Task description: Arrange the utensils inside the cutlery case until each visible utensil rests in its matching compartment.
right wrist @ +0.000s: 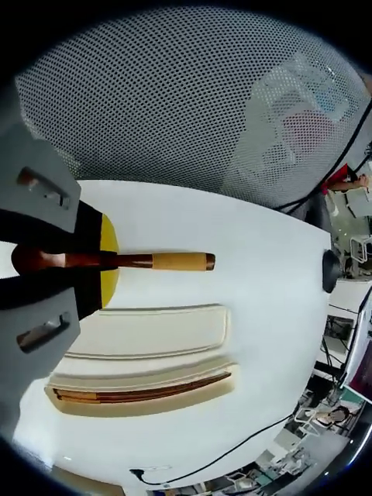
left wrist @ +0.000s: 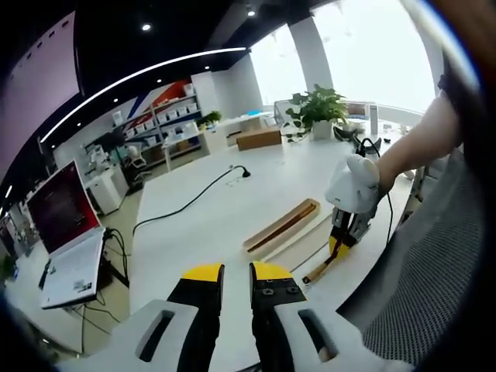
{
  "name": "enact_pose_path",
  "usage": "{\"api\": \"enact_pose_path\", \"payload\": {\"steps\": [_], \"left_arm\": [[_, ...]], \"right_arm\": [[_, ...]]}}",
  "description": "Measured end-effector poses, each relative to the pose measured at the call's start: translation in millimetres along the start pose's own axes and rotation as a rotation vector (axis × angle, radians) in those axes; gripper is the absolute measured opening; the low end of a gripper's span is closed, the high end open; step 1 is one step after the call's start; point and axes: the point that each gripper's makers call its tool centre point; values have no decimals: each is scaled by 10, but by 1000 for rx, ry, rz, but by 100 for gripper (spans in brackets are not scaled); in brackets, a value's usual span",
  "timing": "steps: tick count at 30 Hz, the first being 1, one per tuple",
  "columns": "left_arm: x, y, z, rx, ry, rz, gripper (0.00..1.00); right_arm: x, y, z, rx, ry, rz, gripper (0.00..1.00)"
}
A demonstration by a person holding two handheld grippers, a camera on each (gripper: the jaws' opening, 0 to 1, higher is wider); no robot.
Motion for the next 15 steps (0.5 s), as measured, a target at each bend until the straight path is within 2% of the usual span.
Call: {"api": "enact_pose_path", "payload": {"steps": [15], "left_arm": [[4,-4,20,2,-11,-1,13]], "right_arm": [[-229,-7,284,-75,-72,-36,0]]}}
Point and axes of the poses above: the point that each gripper's makers call its tool centre point, and the gripper's own axes: x roughly forward along the fingers, z roughly to its right, y roughly out of its top, and after that the axes turned 10 degrees about y, right-handed
